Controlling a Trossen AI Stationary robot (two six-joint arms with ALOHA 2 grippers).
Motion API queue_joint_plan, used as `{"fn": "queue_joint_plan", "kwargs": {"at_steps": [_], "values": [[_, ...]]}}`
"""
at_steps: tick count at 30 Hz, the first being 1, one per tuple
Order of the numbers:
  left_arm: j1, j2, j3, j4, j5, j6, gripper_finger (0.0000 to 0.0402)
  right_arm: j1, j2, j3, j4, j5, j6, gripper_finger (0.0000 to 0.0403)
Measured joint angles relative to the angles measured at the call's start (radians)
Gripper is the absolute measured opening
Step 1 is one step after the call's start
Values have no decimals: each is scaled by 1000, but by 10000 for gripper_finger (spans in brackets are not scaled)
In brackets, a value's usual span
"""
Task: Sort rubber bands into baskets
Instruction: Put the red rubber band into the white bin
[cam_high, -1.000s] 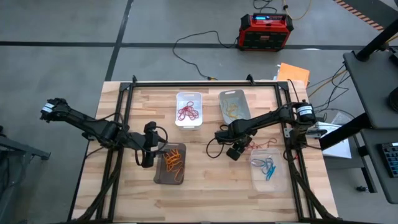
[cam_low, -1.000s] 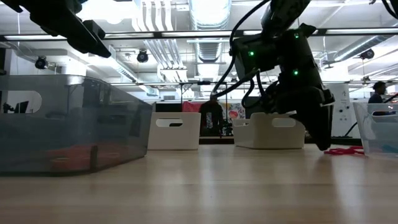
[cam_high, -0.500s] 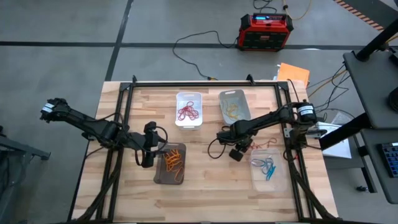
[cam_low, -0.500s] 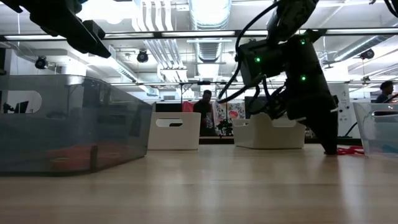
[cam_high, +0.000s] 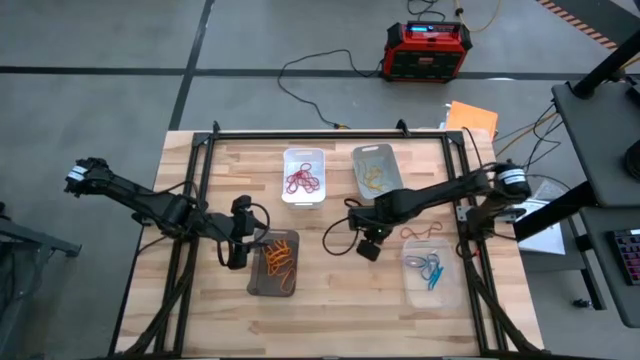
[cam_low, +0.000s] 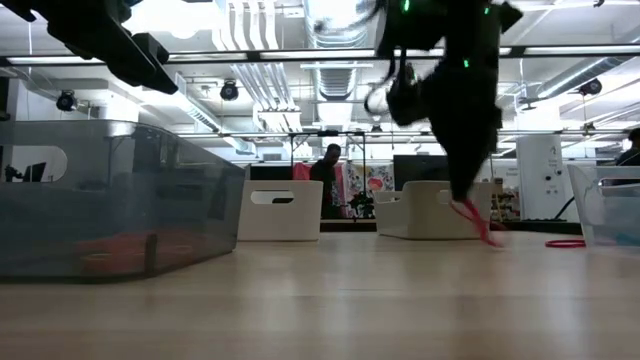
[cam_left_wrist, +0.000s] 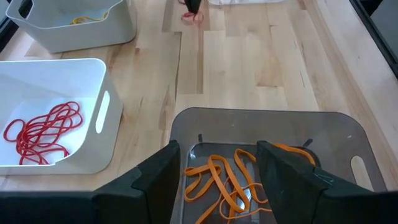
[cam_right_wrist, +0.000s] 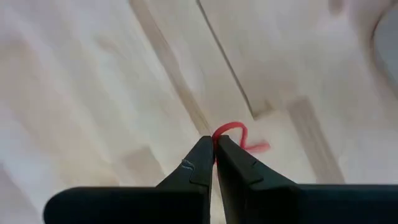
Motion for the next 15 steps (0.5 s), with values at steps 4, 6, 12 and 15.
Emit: {"fn": "queue_joint_plan", "kwargs": {"at_steps": [4,6,12,15], "values": [[0,0,0,2,0,-8,194,31,-90,-5,57,48,-1,9],[0,0,0,2,0,-14,194,53,-141,-10,97,32,-26,9],[0,0,0,2,0,-33,194,144,-283,-20,152,105,-71,9],[0,0,0,3,0,-33,194,176,-337,-28,251,138,-129,9]]}}
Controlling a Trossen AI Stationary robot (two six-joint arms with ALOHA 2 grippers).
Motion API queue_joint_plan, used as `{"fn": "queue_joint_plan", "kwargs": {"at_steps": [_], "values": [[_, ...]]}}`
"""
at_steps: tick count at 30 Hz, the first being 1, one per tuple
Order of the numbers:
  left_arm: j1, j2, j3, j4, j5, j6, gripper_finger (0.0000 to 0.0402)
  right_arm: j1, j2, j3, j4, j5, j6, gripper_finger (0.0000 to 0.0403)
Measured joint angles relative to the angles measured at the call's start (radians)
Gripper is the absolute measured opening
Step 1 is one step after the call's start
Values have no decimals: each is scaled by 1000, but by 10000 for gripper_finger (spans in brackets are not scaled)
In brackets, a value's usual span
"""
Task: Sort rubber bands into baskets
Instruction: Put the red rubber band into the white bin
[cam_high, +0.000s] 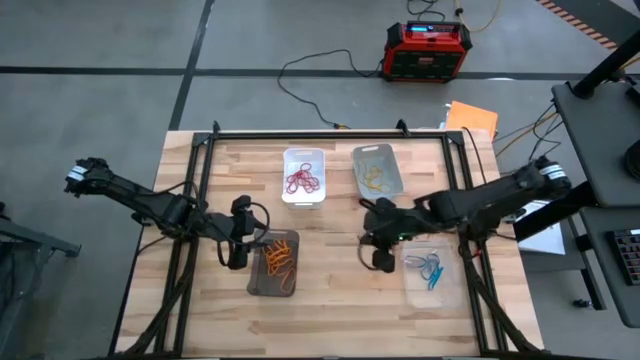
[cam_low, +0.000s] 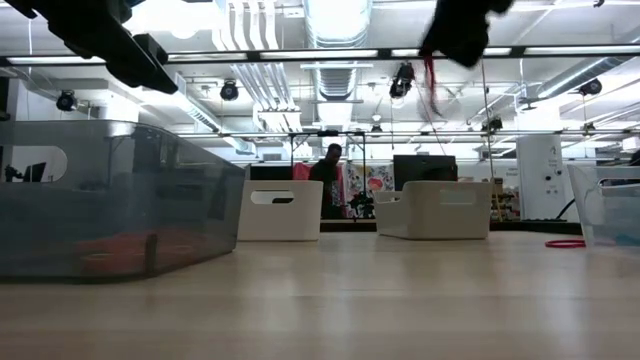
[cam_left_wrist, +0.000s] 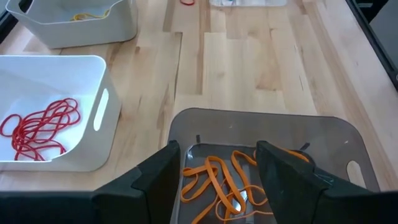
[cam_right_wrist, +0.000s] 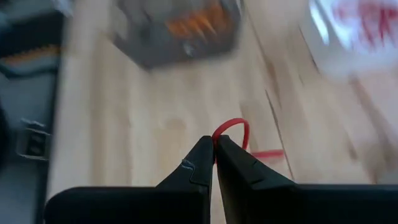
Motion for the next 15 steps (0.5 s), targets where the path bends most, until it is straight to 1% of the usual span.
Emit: {"fn": "queue_joint_plan", "kwargs": {"at_steps": [2,8,10,12,13,15], "values": [[0,0,0,4,0,3,194,8,-25,-4,81,10,-54,9],[0,-1,0,29,-50,32,194,-18,-27,-14,384,23,-343,9],[0,-3,5,23,-51,32,194,-47,-8,-14,469,38,-413,9],[0,-4,21,22,-51,33,194,-89,25,-15,521,103,-431,9],[-1,-5,31,14,-51,33,194,-115,44,-15,534,114,-444,9],[-1,-6,53,-19,-52,32,194,-166,83,-15,541,99,-481,9]]}}
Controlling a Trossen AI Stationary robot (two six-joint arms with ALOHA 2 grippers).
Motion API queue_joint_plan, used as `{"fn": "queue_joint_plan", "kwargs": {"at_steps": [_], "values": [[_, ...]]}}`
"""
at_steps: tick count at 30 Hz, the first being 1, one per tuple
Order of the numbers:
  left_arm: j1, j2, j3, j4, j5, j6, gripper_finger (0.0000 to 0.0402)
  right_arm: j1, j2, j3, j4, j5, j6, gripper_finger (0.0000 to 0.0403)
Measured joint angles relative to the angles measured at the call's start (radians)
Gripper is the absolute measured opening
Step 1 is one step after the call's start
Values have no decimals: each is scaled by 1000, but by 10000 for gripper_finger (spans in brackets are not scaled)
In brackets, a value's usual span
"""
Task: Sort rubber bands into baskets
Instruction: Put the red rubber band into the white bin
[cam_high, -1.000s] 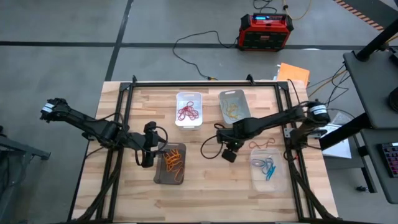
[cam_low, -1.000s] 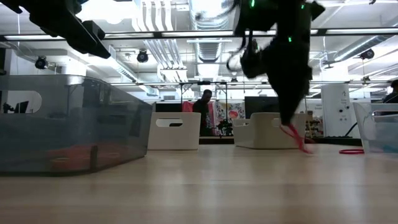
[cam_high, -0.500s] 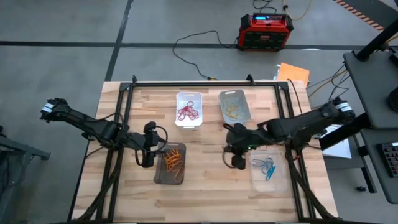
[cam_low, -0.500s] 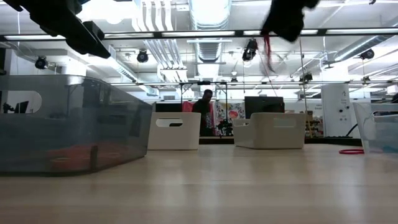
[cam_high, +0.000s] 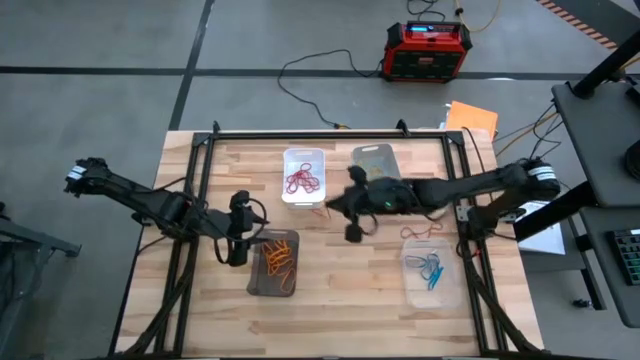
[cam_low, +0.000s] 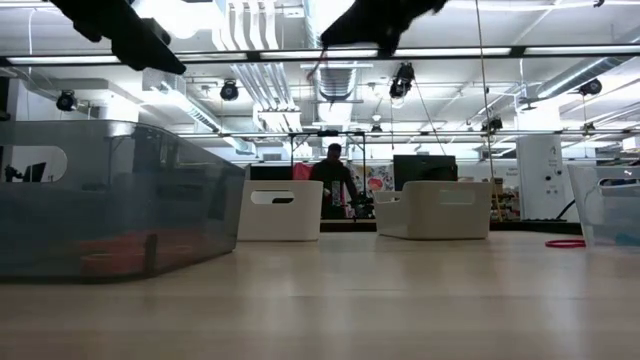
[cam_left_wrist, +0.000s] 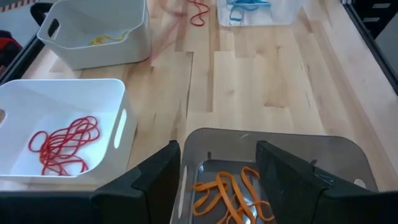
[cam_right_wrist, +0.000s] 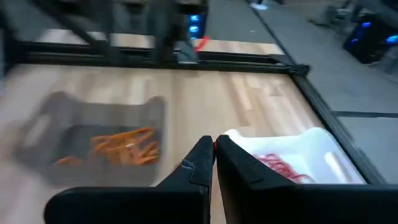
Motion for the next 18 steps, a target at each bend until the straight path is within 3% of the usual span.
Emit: {"fn": "queue_joint_plan", "kwargs": {"at_steps": [6,18], "values": [[0,-2,57,-89,-1,-7,194,-140,123,42,145,-12,-17,9],[0,-9,60,-175,-37,-14,194,-293,407,283,133,-12,-17,9]]}}
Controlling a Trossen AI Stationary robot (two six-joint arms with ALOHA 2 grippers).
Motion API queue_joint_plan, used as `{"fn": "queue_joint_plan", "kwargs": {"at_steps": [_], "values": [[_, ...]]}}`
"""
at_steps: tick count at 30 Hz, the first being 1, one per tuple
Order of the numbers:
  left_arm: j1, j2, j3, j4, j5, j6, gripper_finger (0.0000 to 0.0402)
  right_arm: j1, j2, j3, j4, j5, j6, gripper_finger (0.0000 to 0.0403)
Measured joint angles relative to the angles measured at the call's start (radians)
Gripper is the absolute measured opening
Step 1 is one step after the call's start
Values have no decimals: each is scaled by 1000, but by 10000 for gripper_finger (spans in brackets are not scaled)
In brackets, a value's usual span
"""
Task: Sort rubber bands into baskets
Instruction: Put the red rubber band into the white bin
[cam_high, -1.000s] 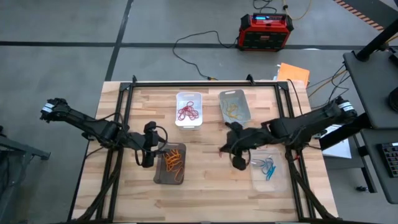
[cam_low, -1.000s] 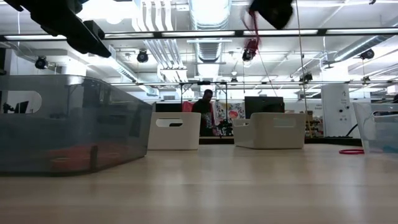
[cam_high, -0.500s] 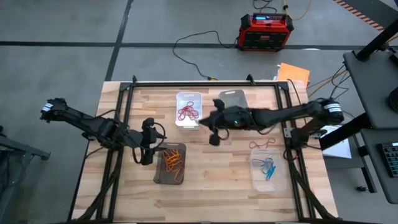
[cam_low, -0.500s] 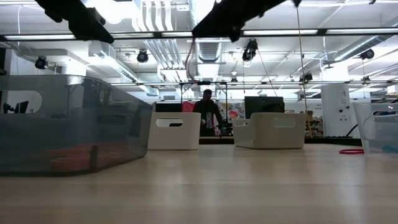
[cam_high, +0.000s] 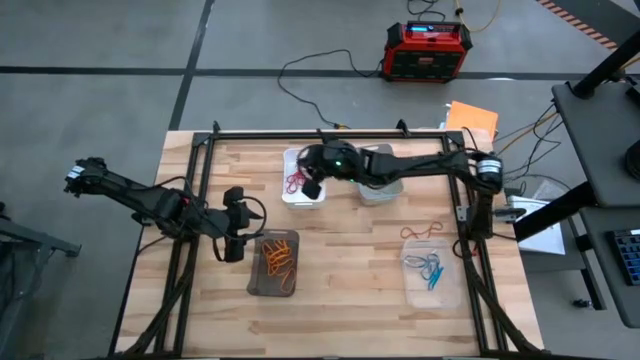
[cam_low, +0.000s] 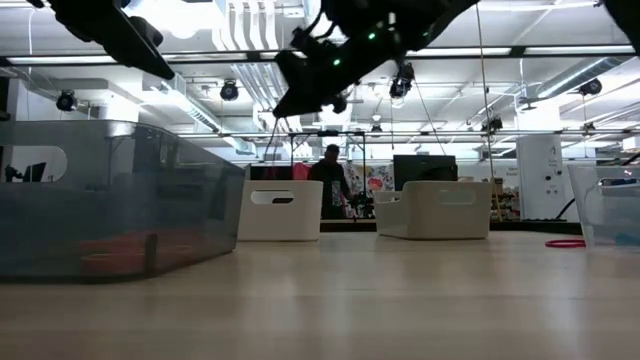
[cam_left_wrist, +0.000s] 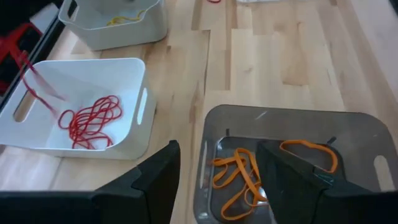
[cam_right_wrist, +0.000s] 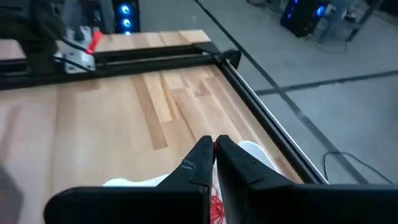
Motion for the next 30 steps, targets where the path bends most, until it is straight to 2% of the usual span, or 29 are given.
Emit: {"fn": "queue_joint_plan", "kwargs": {"at_steps": [4,9,12,17,24,28,30], "values": [[0,-3,0,-19,-7,-3,194,-17,79,101,-97,26,-8,9],[0,-8,-1,-33,-13,-4,194,-20,151,188,-279,172,-16,9],[0,-11,-1,-35,-17,-2,194,-20,167,214,-332,206,-16,9],[0,-11,-5,-34,-58,0,194,-19,168,227,-392,209,-16,27],[0,-11,-21,-27,-122,-1,194,-17,164,227,-391,205,-8,97],[0,-11,-21,-19,-145,4,194,-18,164,227,-389,97,-24,137],[0,-11,-21,-4,-154,13,194,-19,164,227,-382,86,-31,152]]}}
